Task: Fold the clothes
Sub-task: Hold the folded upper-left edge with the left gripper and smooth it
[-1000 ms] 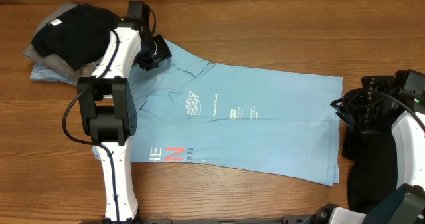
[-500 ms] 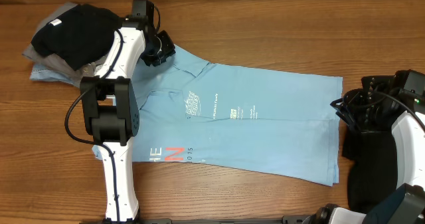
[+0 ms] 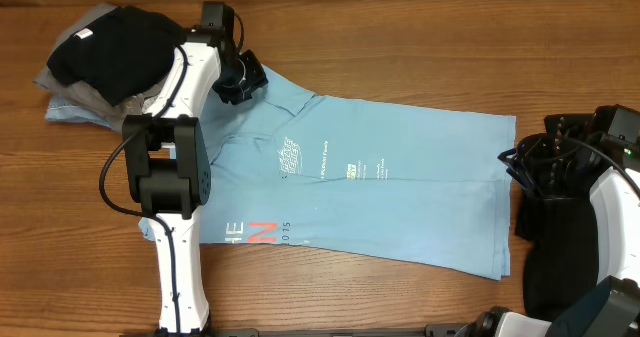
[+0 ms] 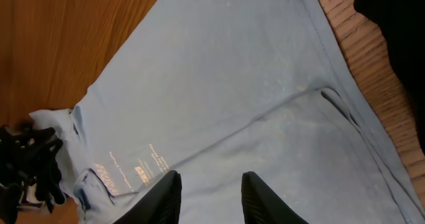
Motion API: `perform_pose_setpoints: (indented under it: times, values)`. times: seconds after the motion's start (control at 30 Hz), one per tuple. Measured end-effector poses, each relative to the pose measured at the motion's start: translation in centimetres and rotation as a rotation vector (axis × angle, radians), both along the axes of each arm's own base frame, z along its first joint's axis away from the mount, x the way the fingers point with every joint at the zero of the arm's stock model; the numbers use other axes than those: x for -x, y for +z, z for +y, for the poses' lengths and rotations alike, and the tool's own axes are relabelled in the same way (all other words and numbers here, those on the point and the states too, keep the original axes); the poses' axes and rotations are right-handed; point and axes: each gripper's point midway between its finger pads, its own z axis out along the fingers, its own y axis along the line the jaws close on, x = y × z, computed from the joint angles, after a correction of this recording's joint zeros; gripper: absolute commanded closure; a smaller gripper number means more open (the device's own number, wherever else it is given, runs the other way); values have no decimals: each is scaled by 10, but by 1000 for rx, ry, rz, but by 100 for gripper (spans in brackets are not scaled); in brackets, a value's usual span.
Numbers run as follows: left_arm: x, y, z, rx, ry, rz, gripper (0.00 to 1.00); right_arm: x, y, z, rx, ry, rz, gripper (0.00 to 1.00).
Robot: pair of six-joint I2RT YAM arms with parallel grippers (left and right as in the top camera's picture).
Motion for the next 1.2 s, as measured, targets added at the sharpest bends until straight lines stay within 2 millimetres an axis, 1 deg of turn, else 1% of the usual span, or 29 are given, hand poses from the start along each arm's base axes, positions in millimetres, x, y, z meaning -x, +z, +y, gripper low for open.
perform_pose_setpoints:
  times: [0.1,0.27,0.53,0.7,0.97,1.03,1.1,1.2]
  values:
    - [-4,-1,-2,12,9,-11,64,0,0,0,0,0,0,66]
    - [-7,-1,-5,33,10,-20,69,0,0,0,0,0,0,66]
    - [-5,0,-11,86,7,-6,69,0,0,0,0,-1,0,66]
    - [-5,0,-9,118,22,3,69,0,0,0,0,0,0,66]
    - [-14,1,-9,161,31,-28,68,0,0,0,0,0,0,66]
    - [-16,1,-10,166,30,-37,71,0,0,0,0,0,0,66]
    - [-19,2,-10,167,30,-48,76,0,0,0,0,0,0,66]
    - [-21,2,-10,171,38,-55,77,0,0,0,0,0,0,66]
